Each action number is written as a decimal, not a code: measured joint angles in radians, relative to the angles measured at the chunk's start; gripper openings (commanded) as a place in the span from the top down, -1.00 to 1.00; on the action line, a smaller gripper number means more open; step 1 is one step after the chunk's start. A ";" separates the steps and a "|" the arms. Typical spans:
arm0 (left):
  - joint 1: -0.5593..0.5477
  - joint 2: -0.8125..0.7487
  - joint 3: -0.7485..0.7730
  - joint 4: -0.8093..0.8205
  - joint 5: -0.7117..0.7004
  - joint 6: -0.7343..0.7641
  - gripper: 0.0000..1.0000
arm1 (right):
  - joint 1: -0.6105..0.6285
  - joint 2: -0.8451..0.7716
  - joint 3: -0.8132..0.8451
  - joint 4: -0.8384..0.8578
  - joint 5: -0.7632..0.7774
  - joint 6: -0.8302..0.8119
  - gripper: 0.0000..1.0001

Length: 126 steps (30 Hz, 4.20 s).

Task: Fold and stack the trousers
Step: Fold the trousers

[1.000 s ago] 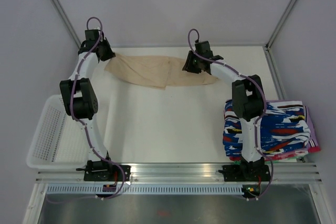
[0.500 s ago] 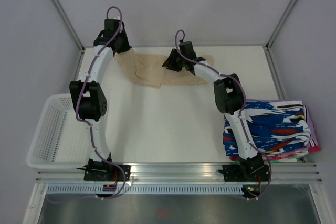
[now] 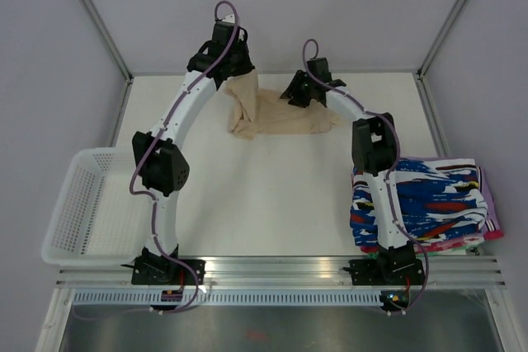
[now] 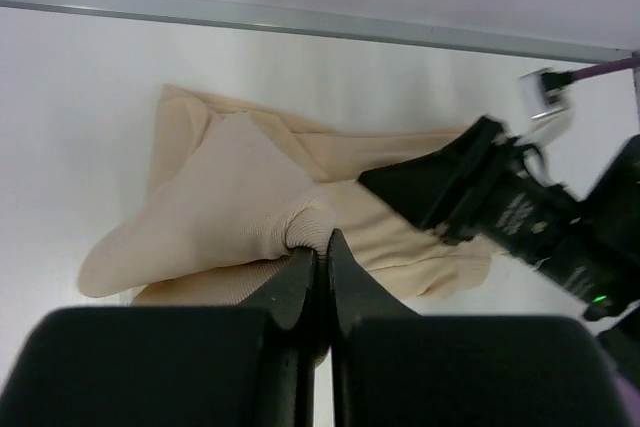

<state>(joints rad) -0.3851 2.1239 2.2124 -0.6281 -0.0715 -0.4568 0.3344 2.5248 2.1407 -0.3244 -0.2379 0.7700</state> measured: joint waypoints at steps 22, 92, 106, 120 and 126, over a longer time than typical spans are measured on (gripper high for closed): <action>-0.300 0.341 0.146 0.335 -0.089 -0.122 0.95 | -0.427 -0.325 -0.188 -0.223 -0.087 -0.190 -0.09; -0.025 0.109 -0.417 0.331 0.340 -0.069 -0.57 | -0.040 -0.061 0.139 -0.341 0.185 -1.138 -0.04; -0.059 0.158 -0.392 0.310 0.338 -0.012 -0.40 | -0.071 -0.014 0.139 -0.221 0.254 -1.037 1.00; -0.109 0.174 -0.380 0.253 0.283 0.071 -0.34 | -0.247 -0.014 0.138 -0.063 0.338 -0.676 0.99; -0.108 0.174 -0.380 0.235 0.278 0.082 -0.35 | -0.245 -0.008 0.137 -0.065 0.298 -0.608 -0.33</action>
<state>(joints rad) -0.4931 2.2978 1.8324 -0.3935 0.2062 -0.3744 0.0898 2.5164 2.2780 -0.3893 0.0601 0.1616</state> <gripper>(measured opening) 0.676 0.333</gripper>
